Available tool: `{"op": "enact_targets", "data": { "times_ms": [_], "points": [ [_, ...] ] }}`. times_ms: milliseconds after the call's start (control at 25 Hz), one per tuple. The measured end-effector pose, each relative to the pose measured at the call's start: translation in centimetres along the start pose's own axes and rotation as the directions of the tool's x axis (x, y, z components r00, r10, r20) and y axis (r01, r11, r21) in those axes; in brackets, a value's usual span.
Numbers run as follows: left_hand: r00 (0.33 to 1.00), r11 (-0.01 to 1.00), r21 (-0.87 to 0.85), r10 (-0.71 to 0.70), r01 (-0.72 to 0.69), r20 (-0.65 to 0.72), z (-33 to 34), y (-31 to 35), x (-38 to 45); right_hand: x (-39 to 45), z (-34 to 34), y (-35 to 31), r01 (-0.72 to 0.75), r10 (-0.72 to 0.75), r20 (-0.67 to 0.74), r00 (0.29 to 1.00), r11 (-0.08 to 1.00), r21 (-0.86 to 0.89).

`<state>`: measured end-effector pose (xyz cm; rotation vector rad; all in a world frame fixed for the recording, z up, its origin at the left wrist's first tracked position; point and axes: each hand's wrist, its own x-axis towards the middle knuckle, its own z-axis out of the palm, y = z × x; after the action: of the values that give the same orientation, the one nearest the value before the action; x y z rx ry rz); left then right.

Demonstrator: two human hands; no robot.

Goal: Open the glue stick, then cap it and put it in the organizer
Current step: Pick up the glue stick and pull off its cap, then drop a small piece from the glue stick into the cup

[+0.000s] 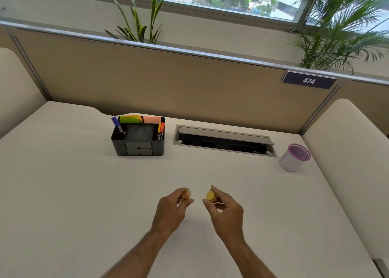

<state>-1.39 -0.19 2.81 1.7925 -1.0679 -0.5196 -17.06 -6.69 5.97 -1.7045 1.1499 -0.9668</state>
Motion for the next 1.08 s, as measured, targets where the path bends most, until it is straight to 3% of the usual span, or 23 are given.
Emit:
{"op": "enact_targets", "data": {
  "times_ms": [80,200,400,680,800,920,1080],
  "points": [
    [0.999,1.000,0.004,-0.028,0.028,-0.023,-0.4,-0.7,0.0,-0.3,0.4,1.1,0.010,0.007,0.084,0.996,0.979,-0.205],
    [0.998,0.998,0.023,-0.063,0.064,-0.030,-0.9,-1.7,-0.1,-0.8,1.3,2.5,0.042,0.114,0.270,0.956,0.859,-0.510],
    [0.996,0.996,0.032,-0.089,0.089,-0.015,-1.0,-2.2,-0.5,-1.1,3.0,3.7,0.166,0.212,0.431,0.877,0.708,-0.686],
    [0.999,0.999,0.026,-0.036,0.035,0.025,-0.4,-1.9,-0.4,-0.6,3.6,5.1,0.191,0.214,0.475,0.854,0.719,-0.668],
    [0.999,1.000,0.012,-0.027,0.027,0.030,-0.3,-1.6,-0.4,-0.9,3.1,5.1,0.206,0.153,0.460,0.875,0.742,-0.639],
    [1.000,0.999,-0.030,-0.018,0.019,0.022,0.1,-1.0,-0.3,-0.7,2.1,4.2,0.166,-0.004,0.324,0.946,0.865,-0.474],
    [0.994,0.991,-0.119,0.073,-0.063,0.086,1.2,1.5,0.1,0.2,1.5,2.1,0.095,-0.050,0.199,0.979,0.969,-0.226]
  ]
}}
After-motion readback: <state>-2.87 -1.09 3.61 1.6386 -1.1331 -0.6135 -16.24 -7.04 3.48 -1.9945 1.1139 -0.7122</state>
